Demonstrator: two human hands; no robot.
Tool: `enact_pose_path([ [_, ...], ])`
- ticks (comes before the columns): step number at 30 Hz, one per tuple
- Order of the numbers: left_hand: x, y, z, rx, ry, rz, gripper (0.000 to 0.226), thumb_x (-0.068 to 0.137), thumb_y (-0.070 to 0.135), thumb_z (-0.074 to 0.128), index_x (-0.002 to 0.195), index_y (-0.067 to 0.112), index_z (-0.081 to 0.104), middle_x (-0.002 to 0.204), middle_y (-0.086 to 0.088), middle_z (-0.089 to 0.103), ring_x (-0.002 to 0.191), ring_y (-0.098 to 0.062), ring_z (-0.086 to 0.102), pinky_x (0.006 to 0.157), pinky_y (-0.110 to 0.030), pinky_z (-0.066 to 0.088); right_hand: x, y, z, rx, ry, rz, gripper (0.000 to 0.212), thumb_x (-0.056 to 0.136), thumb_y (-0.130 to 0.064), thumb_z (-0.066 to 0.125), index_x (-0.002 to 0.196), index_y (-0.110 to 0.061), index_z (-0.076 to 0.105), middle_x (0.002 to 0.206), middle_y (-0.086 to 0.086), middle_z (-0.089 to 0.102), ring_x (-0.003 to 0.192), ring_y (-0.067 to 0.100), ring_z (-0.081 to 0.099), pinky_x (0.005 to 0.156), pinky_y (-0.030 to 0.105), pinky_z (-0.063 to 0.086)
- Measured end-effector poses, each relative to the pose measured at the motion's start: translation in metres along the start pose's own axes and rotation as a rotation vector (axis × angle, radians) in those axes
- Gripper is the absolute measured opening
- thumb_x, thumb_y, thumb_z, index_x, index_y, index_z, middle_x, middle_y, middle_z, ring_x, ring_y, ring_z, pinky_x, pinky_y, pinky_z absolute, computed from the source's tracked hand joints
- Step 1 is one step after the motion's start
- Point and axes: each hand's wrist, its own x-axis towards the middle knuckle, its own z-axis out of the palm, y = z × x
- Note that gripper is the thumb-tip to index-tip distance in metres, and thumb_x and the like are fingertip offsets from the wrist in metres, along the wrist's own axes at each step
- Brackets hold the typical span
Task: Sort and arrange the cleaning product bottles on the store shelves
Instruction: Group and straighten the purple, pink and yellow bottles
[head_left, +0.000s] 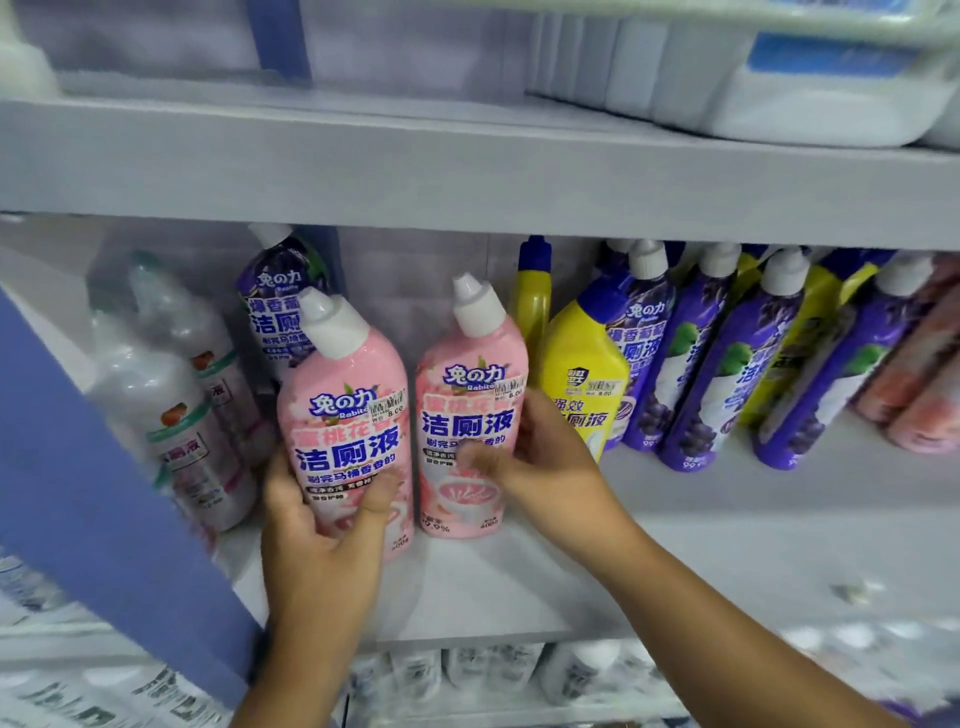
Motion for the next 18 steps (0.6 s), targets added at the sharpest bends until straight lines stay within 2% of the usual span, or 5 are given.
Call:
enact_pose_path([
  [2,-0.001,-0.002,-0.005,-0.032,-0.071,-0.039,0.079,0.061,0.056,0.08,0.131,0.031,0.052,0.107,0.017,0.073,0.097,0.005,0.068,0.091,-0.038,0.054,-0.006,0.015,-0.007,0.014,-0.039,0.043,0.059,0.07,-0.022,0.085,0.122,-0.014,0.059,0.117,0.006,0.075,0.111,0.026,0.07,0.101,0.056,0.052],
  [6,-0.005,-0.004,-0.014,-0.127,-0.239,-0.082,0.068,0.064,0.048,0.078,0.128,0.038,0.056,0.119,0.007,0.074,0.111,-0.017,0.07,0.097,-0.044,0.053,-0.007,0.015,-0.012,-0.011,-0.071,0.08,0.068,0.069,-0.023,0.088,0.13,-0.019,0.057,0.122,0.005,0.073,0.114,0.026,0.069,0.1,0.051,0.054],
  [11,-0.01,0.001,-0.015,-0.129,-0.298,-0.081,0.059,0.065,0.019,0.094,0.114,0.027,0.062,0.106,0.007,0.078,0.093,-0.009,0.075,0.075,-0.02,0.06,-0.003,0.0,-0.017,-0.113,-0.078,0.07,0.051,0.081,-0.005,0.083,0.126,-0.014,0.06,0.116,-0.001,0.076,0.104,0.013,0.072,0.085,0.026,0.057],
  [14,-0.021,0.014,-0.008,-0.208,-0.282,-0.103,0.053,0.068,0.011,0.076,0.118,0.022,0.061,0.106,0.005,0.078,0.088,-0.006,0.075,0.073,-0.016,0.058,-0.019,-0.007,-0.041,-0.13,-0.01,0.03,0.048,0.082,-0.004,0.081,0.124,-0.017,0.062,0.115,-0.002,0.075,0.106,0.014,0.071,0.089,0.029,0.056],
  [18,-0.044,0.032,0.015,-0.223,-0.34,-0.094,0.044,0.074,0.003,0.072,0.113,0.021,0.062,0.101,0.006,0.079,0.086,-0.005,0.075,0.07,-0.017,0.058,-0.034,-0.021,-0.096,-0.13,-0.022,-0.041,0.047,0.083,-0.002,0.079,0.124,-0.018,0.061,0.118,-0.001,0.074,0.112,0.017,0.07,0.098,0.038,0.056],
])
